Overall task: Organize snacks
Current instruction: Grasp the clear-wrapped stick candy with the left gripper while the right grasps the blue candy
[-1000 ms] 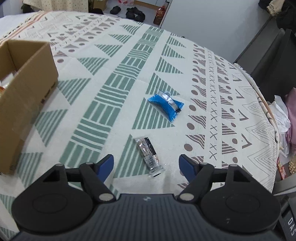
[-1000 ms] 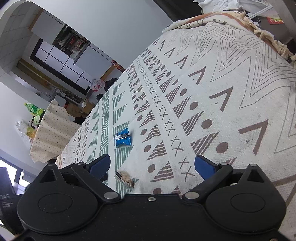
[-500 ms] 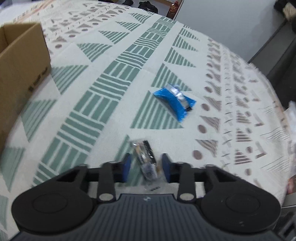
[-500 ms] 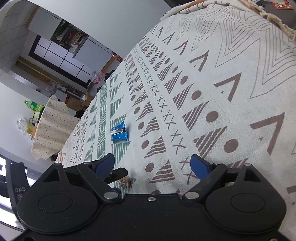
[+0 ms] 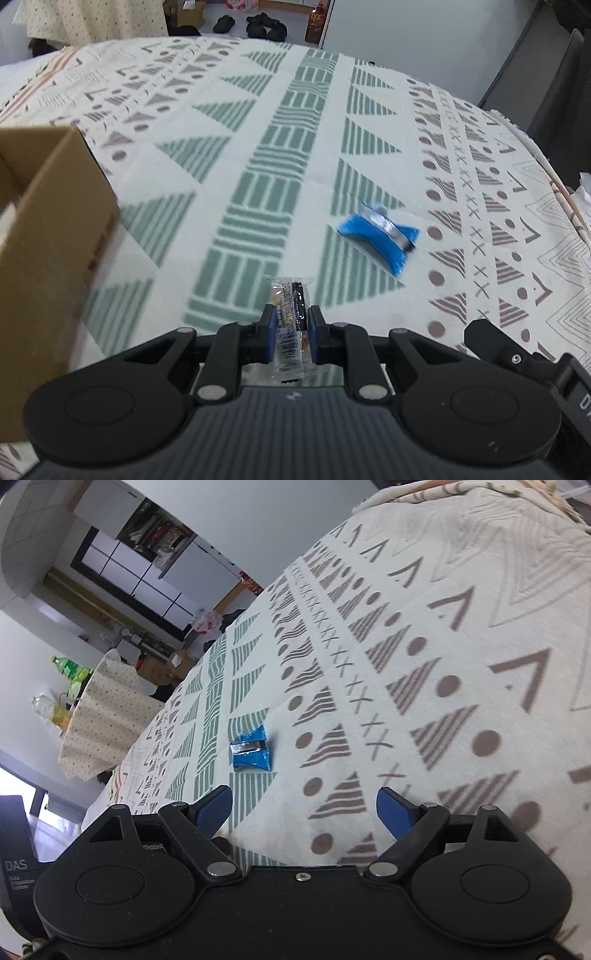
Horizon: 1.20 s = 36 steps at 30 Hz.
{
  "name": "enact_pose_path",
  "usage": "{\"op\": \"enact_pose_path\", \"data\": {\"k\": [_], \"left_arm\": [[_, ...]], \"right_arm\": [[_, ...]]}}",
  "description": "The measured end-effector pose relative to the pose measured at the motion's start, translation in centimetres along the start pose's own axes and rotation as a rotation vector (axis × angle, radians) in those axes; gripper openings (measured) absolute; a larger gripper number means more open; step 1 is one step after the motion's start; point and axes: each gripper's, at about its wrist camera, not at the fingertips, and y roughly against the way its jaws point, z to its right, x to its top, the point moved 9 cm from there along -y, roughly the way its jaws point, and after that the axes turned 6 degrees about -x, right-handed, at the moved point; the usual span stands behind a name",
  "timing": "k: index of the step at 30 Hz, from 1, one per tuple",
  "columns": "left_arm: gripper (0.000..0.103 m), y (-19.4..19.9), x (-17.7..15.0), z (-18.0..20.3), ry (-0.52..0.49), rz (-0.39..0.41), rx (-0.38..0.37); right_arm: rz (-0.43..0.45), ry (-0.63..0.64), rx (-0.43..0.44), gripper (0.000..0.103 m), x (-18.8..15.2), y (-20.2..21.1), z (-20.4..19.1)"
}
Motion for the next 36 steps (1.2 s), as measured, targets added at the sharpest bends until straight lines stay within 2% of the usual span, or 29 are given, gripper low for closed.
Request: {"op": "enact_pose_path", "data": {"k": [9,14,17,31,33,36], "left_arm": [[0.017,1.0,2.3,-1.1,-0.031,0.035,-0.018],[0.017,0.6,3.5,-2.1,0.034,0.059,-0.049],[0.017,0.3,4.2,-2.3,0.034,0.073,-0.056],[0.017,-2.1,4.8,-4.0,0.063,0.054,-0.052],[0.017,-2.2,5.0,-4.2,0.07,0.057,-0.049],[0.017,-2.4,5.2,-4.5,0.078,0.058,-0.045]], "right_arm": [[0.019,0.04,0.002,0.085,0.5,-1.6,-1.9],[0.022,0.053,-0.004,0.085,0.8,-2.7,-2.5],[0.026,0.065,-0.005,0.085,0.9,-3.5,-3.0],[0.051,0.149,0.016,0.083,2.3,-8.3,-6.5],[0.056,0.17,0.014,0.082,2.3,-8.8,-6.9],[0.061,0.215,-0.006,0.075,2.1,-9.1,-7.4]]}}
